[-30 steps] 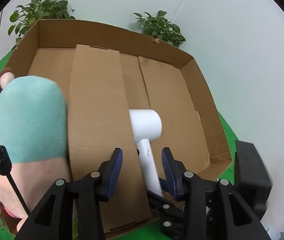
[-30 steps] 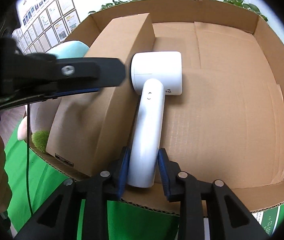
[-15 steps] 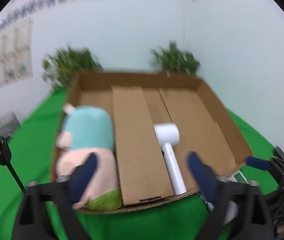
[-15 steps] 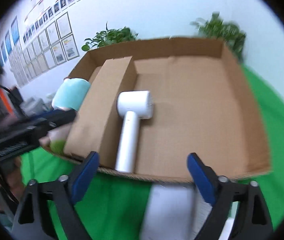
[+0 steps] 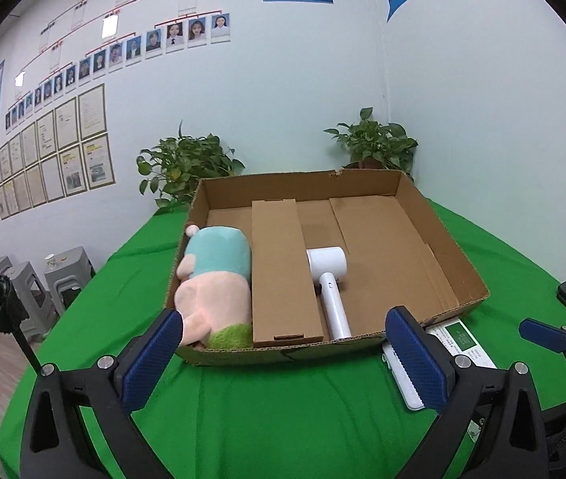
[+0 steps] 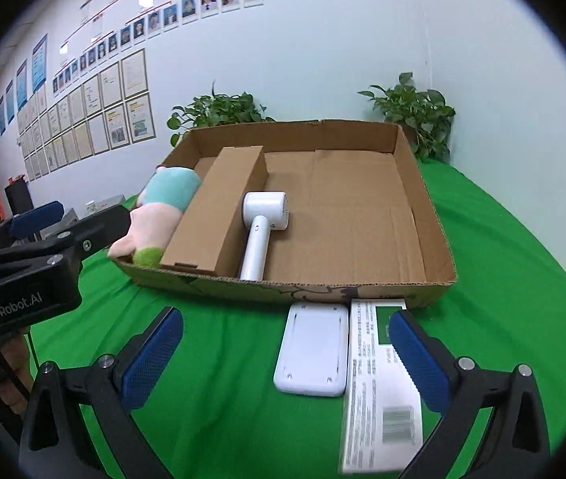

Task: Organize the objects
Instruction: 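Open both grippers and withdraw them from the hair dryer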

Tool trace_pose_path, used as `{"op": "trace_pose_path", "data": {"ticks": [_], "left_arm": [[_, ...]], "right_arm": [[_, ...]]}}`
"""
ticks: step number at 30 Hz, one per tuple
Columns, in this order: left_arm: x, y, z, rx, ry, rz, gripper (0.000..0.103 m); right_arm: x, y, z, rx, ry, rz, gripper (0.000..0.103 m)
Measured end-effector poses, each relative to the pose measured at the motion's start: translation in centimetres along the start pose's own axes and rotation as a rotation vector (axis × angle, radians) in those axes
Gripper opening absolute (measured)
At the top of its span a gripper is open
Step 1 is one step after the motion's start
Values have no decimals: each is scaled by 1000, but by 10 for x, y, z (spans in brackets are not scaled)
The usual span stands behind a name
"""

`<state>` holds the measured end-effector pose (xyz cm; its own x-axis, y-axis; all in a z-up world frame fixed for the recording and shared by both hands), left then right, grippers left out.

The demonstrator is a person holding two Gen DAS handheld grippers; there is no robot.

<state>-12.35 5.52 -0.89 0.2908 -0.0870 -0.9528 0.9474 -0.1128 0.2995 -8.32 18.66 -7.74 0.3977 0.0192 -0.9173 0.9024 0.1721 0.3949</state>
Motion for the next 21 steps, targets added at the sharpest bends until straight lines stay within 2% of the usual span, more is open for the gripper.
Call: {"op": "trace_pose_path", "data": {"ticks": [3, 7, 8, 10, 12, 13, 15, 16, 17, 19, 20, 21], "left_arm": [[-4, 17, 1, -4, 14, 4, 102], [-8, 43, -4, -37, -18, -28, 101], [-9, 45, -5, -34, -19, -29, 97], [-9, 52, -7, -25, -16, -32, 82], [-9, 56, -10, -26, -22, -37, 44], [-8, 55, -12, -25, -30, -30, 35], [-6, 50, -13, -1, -17, -1, 5], [-5, 48, -13, 11, -4, 7, 3], [-4, 47, -13, 10, 1, 7, 3], [-3, 43, -13, 9, 6, -2, 3], [-3, 42, -14, 19, 9, -7, 4], [-2, 40, -13, 24, 15, -10, 9]], "right_arm": [[0, 10, -4, 0, -28, -1, 103], [-3, 21, -5, 12, -41, -17, 103], [-4, 23, -5, 14, -40, -24, 103], [-6, 30, -3, 19, -35, -47, 103], [-8, 31, -4, 22, -28, -53, 103], [-10, 32, -4, 29, -21, -57, 103], [-11, 33, -4, 39, -15, -72, 101], [-11, 33, -5, 33, -17, -71, 82], [-10, 32, -5, 36, -22, -56, 46], [-8, 24, -8, 69, -20, -23, 13], [-6, 21, -9, 77, -12, -17, 13], [-5, 19, -11, 84, -10, -13, 13]]}}
Point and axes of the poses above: each gripper's, at about its wrist camera, not at the fingertips, and y roughly against the way its jaws point, z to its left, x to its underside, the point moved 3 cm from there along -y, roughly the way its jaws point, and after that the axes turned 8 degrees about -z, right-handed, at the moved point
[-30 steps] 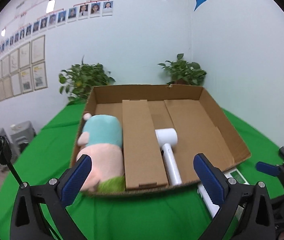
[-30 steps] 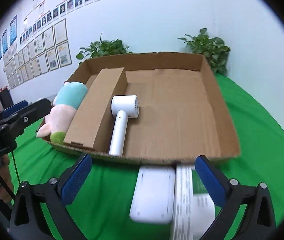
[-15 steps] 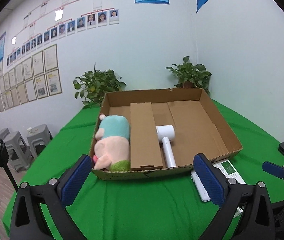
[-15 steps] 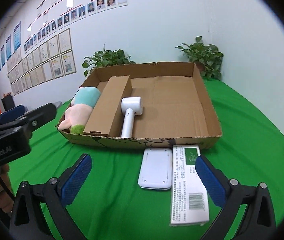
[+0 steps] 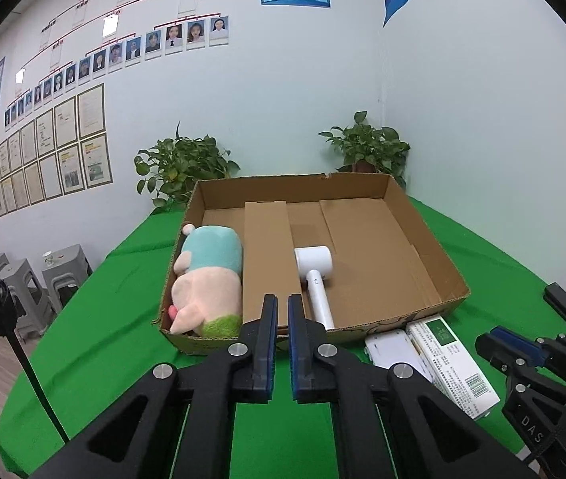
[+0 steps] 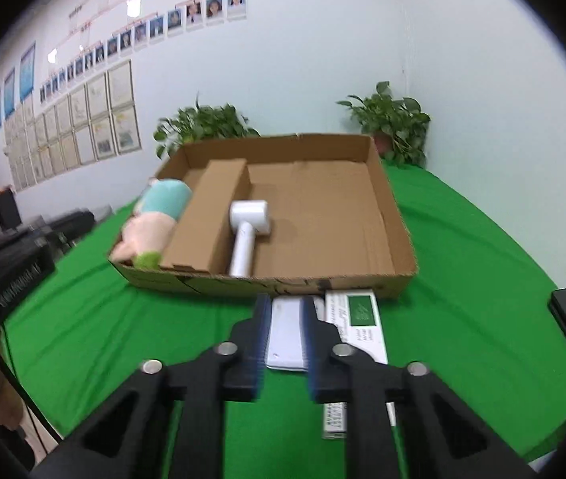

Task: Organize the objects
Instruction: 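Move both grippers toward the white plastic device on the table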

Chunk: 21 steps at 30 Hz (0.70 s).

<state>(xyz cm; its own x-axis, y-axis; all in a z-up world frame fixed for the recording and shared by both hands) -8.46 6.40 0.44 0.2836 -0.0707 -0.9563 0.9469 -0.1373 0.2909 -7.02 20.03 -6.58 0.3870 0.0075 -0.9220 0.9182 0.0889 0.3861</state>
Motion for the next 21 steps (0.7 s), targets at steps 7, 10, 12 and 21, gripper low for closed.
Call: {"op": "trace_pose_path", "data": {"ticks": [7, 10, 12, 21], "left_arm": [[13, -24, 7, -11, 21, 43, 102], [20, -36, 11, -10, 18, 80, 102], [24, -44, 13, -4, 18, 94, 102], [42, -68, 22, 7, 33, 141, 102]], "right_arm": [[4, -3, -9, 26, -18, -29, 103], [8, -11, -13, 19, -30, 1, 103], [10, -19, -14, 20, -24, 18, 103], [17, -35, -12, -25, -25, 36, 103]]}}
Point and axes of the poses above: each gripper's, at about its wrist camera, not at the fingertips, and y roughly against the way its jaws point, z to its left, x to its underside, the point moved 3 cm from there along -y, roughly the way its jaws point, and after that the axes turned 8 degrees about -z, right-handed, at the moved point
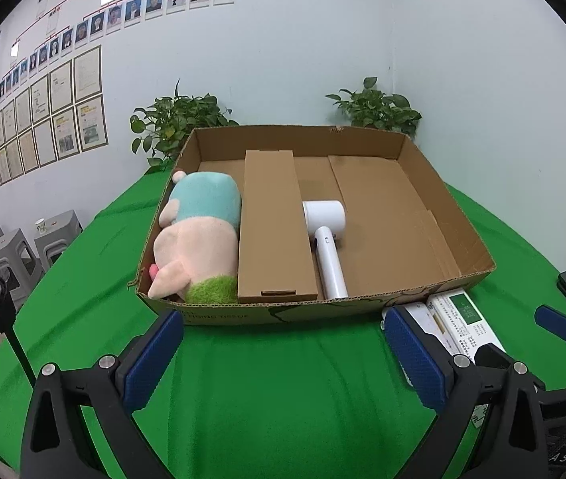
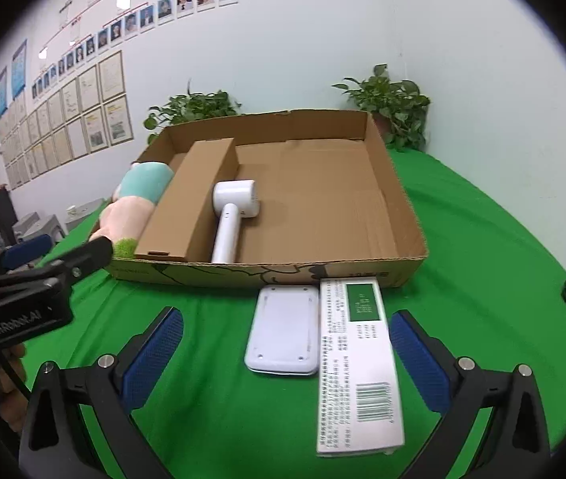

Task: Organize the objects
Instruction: 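Move both grippers toward the white plastic device on the table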

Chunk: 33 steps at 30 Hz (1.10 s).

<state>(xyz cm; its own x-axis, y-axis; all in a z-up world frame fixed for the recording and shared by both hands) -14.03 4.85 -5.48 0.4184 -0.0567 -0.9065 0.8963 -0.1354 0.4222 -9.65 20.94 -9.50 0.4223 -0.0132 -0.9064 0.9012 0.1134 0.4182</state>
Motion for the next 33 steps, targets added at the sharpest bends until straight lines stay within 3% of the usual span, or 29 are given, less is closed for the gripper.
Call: {"op": "trace_pose_path", "data": {"ticks": [21, 33], "left_arm": [[3, -29, -4, 64, 18, 18, 102], [5, -35, -9, 110, 32, 16, 100]], "right_arm": [[5, -11, -2, -1, 18, 37, 103], [6, -7, -6, -38, 11, 4, 103]]}}
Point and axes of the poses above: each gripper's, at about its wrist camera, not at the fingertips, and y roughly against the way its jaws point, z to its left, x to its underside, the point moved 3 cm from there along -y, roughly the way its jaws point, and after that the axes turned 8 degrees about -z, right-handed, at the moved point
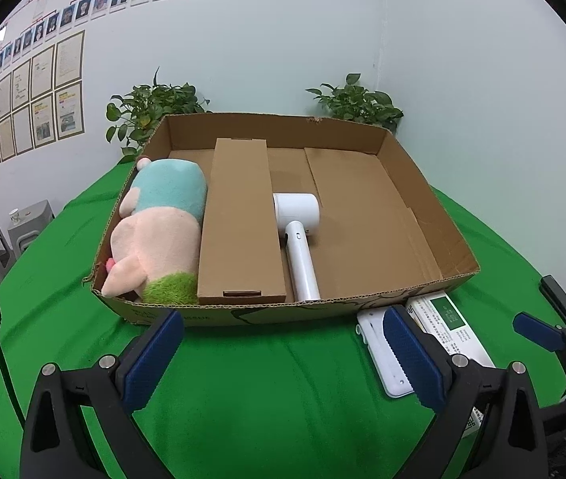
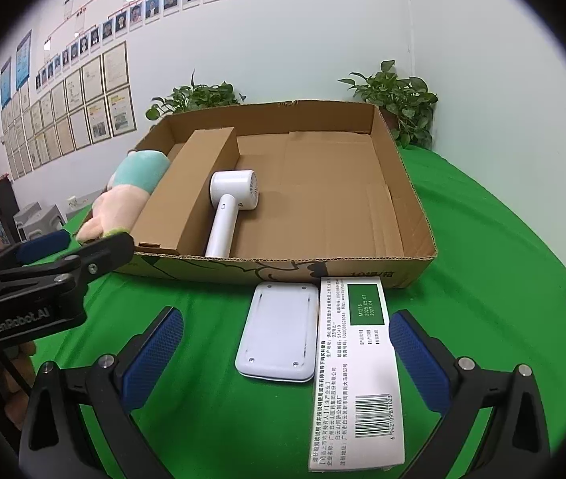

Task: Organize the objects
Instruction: 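Move both grippers toward the white plastic device on the table, then grasp the white plastic device with the right gripper while the left gripper closes on it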

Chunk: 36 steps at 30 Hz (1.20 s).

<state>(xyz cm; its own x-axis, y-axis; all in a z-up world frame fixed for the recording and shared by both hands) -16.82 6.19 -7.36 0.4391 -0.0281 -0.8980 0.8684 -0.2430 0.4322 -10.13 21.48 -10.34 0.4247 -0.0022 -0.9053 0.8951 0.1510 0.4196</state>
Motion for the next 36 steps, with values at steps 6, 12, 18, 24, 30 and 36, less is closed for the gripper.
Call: {"op": "trace_pose_path", "data": {"ticks": [6, 12, 18, 24, 30, 36], "left_arm": [[12, -11, -3, 122, 39, 79, 100], [22, -32, -15, 327, 122, 194, 100], [28, -48, -23, 363, 125, 252, 94], [34, -44, -6, 330, 145, 244, 94], [37, -43, 7, 314, 162, 254, 94], [36, -48, 32, 268, 216, 257, 91]], "right_arm": [[26, 8, 9, -209, -26, 47, 103], [55, 0, 25, -453, -80, 189, 103], [63, -21, 27, -400, -64, 269, 103], [64, -36, 10, -146, 19, 317, 102], [52, -57, 15, -95, 10, 338, 102], [43, -87, 23, -25, 42, 358, 102]]}}
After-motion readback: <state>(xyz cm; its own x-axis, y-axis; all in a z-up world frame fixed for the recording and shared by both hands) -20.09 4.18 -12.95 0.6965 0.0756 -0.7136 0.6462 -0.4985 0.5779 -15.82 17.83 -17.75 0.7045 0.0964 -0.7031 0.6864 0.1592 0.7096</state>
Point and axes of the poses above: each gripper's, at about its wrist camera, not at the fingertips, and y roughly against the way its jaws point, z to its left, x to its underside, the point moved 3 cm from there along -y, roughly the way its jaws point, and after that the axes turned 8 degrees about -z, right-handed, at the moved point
